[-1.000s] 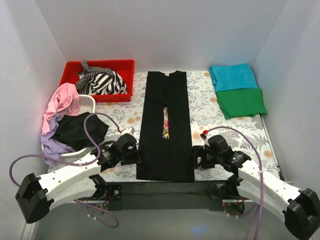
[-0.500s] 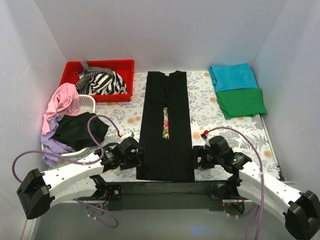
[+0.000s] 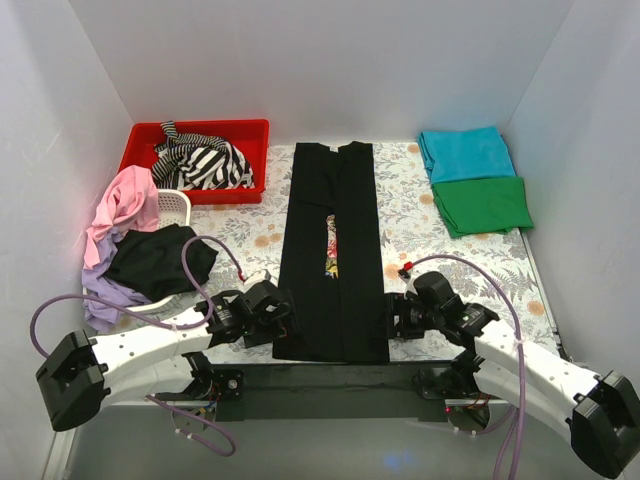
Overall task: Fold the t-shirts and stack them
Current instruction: Fold the tshirt
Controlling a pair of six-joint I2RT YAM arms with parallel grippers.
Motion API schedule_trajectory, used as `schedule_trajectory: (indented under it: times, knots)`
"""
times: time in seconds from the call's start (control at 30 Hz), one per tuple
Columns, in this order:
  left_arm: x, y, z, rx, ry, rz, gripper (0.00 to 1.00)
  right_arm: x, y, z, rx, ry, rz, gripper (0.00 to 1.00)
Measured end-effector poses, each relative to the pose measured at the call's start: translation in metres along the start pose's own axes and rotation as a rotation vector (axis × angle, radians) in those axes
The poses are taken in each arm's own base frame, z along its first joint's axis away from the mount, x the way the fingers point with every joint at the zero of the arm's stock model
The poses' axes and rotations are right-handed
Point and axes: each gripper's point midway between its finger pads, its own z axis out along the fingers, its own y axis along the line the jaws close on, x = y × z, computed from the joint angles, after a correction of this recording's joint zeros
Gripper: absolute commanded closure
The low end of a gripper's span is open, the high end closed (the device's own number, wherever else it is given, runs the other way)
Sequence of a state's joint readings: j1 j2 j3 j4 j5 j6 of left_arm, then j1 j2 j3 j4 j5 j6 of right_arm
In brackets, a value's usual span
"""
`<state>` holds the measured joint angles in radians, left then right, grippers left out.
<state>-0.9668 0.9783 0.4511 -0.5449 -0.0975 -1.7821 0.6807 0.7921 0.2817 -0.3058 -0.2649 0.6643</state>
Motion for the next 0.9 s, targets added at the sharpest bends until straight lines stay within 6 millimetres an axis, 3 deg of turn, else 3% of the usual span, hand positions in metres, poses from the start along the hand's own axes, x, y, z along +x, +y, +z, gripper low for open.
schedule_trajectory:
  times: [0.23,0.4,0.43,0.63,0.77,0.9]
  knots:
    - [0.009,-0.013,0.002,0.058,0.016,-0.014,0.02,0.017,0.000,-0.006,-0.008,0.023,0.042,0.34]
    - [0.014,-0.020,0.003,0.086,0.027,-0.019,0.03,0.031,0.004,-0.004,-0.007,0.076,0.047,0.43]
    - [0.015,-0.022,0.004,0.089,0.029,-0.022,0.04,0.034,0.006,-0.003,-0.009,0.089,0.046,0.50]
    - [0.019,-0.026,0.005,0.102,0.039,-0.037,0.11,0.043,0.009,0.003,0.005,0.126,0.051,0.69]
    - [0.021,-0.024,0.004,0.112,0.039,-0.063,0.13,0.041,0.008,0.003,0.018,0.111,0.057,0.69]
    - [0.025,-0.022,0.002,0.128,0.047,-0.092,0.13,0.039,0.006,0.002,0.028,0.091,0.065,0.63]
